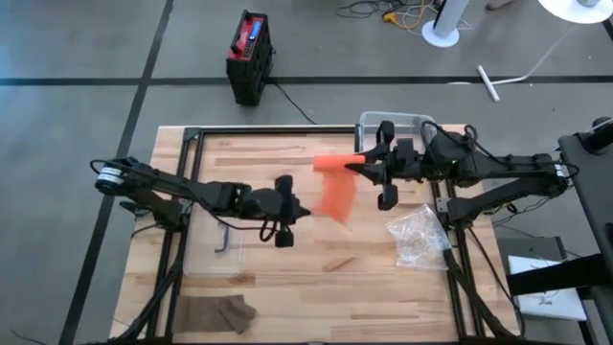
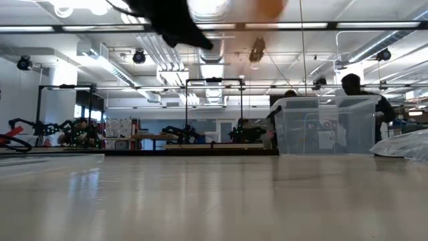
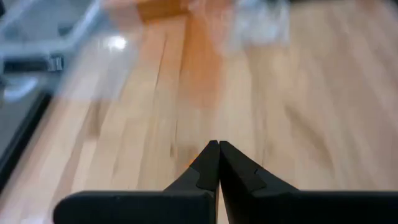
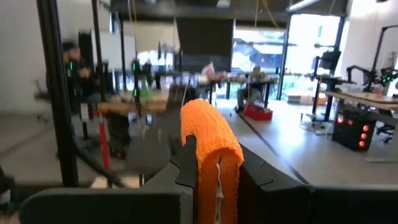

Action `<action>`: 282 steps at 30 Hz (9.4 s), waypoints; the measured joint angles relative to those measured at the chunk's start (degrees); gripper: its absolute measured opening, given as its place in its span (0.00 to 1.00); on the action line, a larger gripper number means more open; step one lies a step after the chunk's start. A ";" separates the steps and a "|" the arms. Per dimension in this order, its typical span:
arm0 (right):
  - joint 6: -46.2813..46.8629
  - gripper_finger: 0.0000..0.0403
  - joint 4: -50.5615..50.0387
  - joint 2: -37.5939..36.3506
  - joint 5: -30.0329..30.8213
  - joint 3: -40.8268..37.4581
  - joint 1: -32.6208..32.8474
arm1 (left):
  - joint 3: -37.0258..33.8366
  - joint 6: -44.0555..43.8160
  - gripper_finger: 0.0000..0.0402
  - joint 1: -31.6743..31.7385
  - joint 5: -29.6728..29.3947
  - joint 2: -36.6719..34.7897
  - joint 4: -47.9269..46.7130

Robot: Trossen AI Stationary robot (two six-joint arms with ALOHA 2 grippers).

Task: Roll bandage
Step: Roll the orange bandage

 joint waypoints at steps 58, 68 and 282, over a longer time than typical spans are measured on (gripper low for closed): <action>-5.95 0.11 -5.22 1.88 -12.46 -1.40 0.00 | -0.24 31.58 0.25 -2.28 0.01 -11.14 33.65; -6.21 0.11 -5.52 1.21 -12.59 -1.40 0.00 | -0.24 32.00 0.31 -1.85 -1.57 -11.68 34.84; -12.42 0.00 1.87 8.51 16.31 2.29 13.67 | -0.24 40.11 0.01 -1.11 1.14 -17.05 33.20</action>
